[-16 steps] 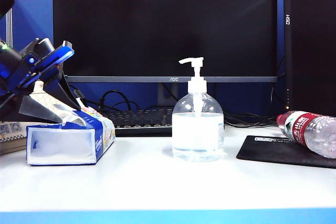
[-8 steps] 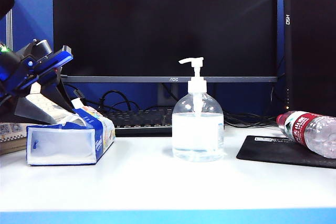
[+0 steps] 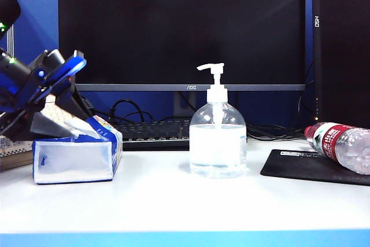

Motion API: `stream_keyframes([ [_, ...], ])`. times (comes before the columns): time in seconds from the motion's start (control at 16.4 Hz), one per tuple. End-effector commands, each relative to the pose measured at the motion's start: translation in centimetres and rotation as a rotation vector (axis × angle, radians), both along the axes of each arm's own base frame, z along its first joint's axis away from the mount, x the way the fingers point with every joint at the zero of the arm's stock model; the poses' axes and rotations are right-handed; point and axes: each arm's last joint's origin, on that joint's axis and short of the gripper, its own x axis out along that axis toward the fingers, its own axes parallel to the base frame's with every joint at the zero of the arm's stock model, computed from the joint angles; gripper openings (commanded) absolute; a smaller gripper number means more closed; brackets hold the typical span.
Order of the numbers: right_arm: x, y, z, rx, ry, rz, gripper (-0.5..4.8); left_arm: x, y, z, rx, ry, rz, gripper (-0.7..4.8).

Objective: Pull out a tissue from the tissue dispenser, then press the switch of the alcohol sanitizer bottle to drop some sanitizer on the paper tissue, and finally place the treated tissue on the table.

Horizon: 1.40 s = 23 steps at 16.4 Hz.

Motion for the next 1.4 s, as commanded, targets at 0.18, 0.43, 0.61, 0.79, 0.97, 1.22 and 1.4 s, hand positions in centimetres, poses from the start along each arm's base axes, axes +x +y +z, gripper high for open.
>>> stream_keyframes([
  [0.18,0.0,0.0,0.2,0.001,-0.005,0.0,2.34,0.4,-0.1,-0.7,-0.008,0.02,-0.004,1.36],
  [0.43,0.0,0.0,0.2,0.001,-0.005,0.001,2.34,0.9,-0.5,-0.9,-0.061,-0.027,-0.067,-0.06],
  [0.61,0.0,0.0,0.2,0.001,-0.005,0.001,2.34,1.3,-0.6,0.9,-0.146,-0.097,-0.098,-0.06],
  [0.79,0.0,0.0,0.3,0.001,-0.006,0.001,2.33,1.5,0.1,4.0,-0.046,-0.18,-0.069,-0.06],
  [0.97,0.0,0.0,0.4,-0.001,-0.023,0.0,2.2,0.5,0.6,8.8,0.033,-0.301,-0.099,-0.06],
  [1.22,-0.1,0.0,0.5,0.006,-0.027,0.003,2.2,0.2,1.8,11.2,0.199,-0.313,-0.021,-0.06],
  [1.4,-0.1,0.0,0.5,0.043,0.004,0.02,2.2,0.1,3.7,10.3,0.304,-0.201,-0.01,-0.06],
])
